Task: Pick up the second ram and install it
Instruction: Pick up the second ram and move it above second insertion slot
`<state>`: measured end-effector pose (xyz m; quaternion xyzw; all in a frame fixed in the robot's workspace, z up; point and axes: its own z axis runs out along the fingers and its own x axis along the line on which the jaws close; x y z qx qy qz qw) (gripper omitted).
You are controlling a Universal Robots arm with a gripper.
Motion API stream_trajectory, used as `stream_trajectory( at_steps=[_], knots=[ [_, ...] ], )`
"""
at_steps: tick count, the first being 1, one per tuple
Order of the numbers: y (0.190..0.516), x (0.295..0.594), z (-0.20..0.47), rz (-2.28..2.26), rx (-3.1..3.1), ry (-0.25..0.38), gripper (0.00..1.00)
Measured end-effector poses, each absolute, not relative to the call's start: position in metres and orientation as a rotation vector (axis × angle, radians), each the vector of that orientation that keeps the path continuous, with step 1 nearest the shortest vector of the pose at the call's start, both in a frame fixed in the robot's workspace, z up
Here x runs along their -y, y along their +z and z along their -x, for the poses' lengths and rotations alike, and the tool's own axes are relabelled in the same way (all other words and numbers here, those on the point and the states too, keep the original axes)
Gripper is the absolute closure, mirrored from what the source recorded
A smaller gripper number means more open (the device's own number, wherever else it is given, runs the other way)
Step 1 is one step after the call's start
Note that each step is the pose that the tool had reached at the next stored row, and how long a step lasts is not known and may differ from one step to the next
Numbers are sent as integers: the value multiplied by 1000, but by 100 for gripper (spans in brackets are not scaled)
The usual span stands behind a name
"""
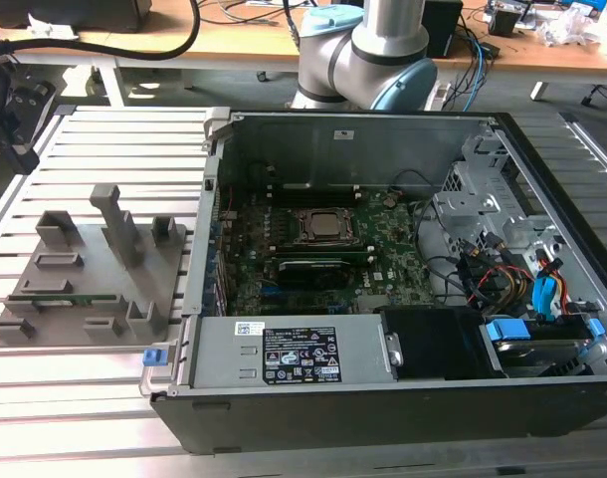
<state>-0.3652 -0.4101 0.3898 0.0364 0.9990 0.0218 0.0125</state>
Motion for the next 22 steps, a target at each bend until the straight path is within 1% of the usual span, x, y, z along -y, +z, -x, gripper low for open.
stream_trajectory(
  at_steps=[11,16,22],
  knots=[
    [390,410,365,-93,-3115,68,89],
    [390,410,365,156,-3116,71,89],
    [390,410,365,341,-3104,73,89]
  ],
)
